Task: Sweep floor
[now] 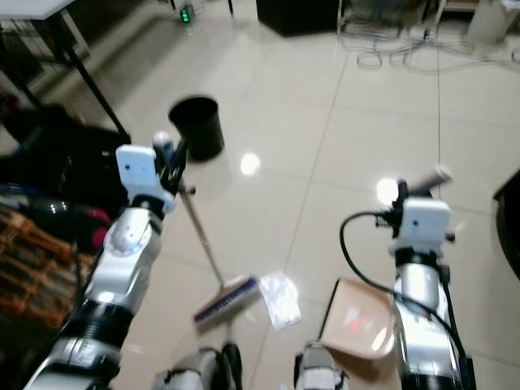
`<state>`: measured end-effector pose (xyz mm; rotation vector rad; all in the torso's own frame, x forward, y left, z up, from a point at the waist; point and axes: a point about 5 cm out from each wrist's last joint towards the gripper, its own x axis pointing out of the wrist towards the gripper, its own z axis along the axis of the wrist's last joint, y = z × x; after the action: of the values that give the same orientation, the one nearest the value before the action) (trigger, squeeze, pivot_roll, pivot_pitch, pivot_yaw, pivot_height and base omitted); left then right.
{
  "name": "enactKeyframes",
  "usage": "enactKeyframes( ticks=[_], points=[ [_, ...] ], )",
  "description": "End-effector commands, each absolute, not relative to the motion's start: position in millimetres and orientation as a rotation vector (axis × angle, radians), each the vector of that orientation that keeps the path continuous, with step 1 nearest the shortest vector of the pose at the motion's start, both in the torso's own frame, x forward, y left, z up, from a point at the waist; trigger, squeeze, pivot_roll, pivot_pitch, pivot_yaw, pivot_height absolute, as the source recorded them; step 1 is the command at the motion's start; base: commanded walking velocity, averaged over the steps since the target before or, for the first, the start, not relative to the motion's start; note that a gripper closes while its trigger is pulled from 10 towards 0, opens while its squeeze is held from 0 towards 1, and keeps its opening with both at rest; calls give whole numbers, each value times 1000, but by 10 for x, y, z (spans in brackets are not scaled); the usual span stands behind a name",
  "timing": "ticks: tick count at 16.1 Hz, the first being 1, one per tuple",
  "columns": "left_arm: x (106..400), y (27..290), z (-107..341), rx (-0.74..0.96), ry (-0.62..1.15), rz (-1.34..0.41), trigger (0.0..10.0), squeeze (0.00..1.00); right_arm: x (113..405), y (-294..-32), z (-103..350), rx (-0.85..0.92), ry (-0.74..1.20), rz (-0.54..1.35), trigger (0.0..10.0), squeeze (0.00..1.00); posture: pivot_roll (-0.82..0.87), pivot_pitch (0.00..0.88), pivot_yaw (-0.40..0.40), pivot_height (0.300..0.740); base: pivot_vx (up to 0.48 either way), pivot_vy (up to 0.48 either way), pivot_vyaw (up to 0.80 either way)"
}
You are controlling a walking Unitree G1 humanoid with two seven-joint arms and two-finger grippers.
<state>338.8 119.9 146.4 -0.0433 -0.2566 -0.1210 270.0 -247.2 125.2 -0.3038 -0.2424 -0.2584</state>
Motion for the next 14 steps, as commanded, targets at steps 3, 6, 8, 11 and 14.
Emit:
enactKeyframes(
  ticks=[3,6,8,11,14],
  points=[
    [3457,1315,1539,-75,-329,6,10000,0,2838,-2364,1258,-407,-299,-150,10000,0,38,365,149,740,0,0,0],
    [3515,1350,1551,-84,-355,54,10000,0,2943,-2227,1253,-357,-358,-129,10000,0,61,388,171,740,0,0,0],
    [3542,1350,1569,-87,-374,66,10000,0,2966,-2094,1247,-333,-397,-102,10000,0,78,401,184,740,0,0,0],
    [3589,1306,1573,-96,-372,87,10000,0,2981,-1832,1159,-290,-422,-62,10000,0,100,402,199,740,0,0,0],
    [3622,1238,1549,-109,-359,94,10000,0,2962,-1532,1075,-234,-433,-16,10000,0,109,393,207,740,0,0,0]
  ],
)
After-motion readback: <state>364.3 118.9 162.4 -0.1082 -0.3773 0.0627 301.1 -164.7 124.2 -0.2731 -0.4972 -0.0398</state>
